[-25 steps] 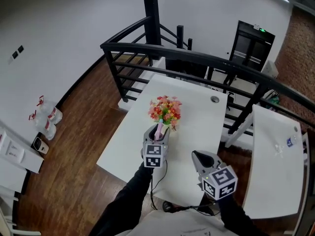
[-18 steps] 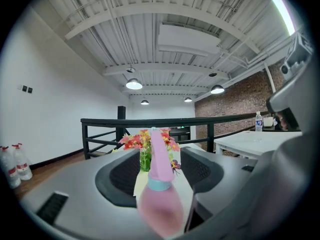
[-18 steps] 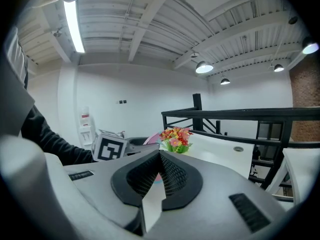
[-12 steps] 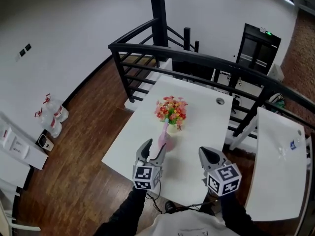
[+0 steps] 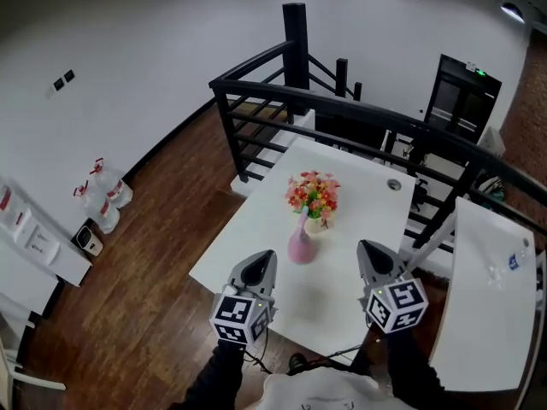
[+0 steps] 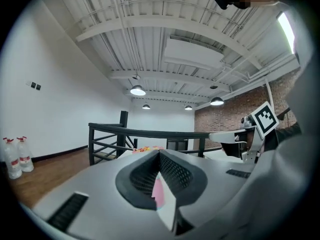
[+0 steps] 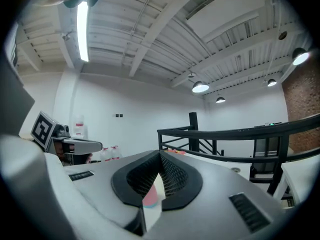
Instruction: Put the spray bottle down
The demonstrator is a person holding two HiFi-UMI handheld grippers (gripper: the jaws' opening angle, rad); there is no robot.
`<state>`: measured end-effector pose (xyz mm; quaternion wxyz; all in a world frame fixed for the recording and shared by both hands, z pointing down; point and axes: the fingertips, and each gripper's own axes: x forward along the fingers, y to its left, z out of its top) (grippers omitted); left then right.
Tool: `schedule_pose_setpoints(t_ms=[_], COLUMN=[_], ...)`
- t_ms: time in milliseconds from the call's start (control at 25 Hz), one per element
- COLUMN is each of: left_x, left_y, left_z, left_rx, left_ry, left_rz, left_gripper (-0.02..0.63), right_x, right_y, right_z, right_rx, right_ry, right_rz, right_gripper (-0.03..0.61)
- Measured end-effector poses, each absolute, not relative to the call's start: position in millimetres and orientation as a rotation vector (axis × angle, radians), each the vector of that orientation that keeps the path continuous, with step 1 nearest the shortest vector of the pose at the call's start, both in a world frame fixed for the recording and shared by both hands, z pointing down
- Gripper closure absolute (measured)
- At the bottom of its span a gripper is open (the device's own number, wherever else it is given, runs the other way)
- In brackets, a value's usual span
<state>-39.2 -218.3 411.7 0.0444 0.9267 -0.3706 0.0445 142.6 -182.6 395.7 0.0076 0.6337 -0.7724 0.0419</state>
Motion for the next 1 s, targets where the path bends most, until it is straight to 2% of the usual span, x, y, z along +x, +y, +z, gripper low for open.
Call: schedule_pose_setpoints(t_ms=[1000], left_x=[-25], left_y=[-196], left_z=[398], left_rx=[2.831], left_ry=[-1.103], left_rz=[0.164], left_gripper=[0.626], right_x=[122], right_y=[-159], right_z=[373], right_rx=[1.903], right_ry=[-2.502], right_rz=[0.138], right_gripper=[0.601])
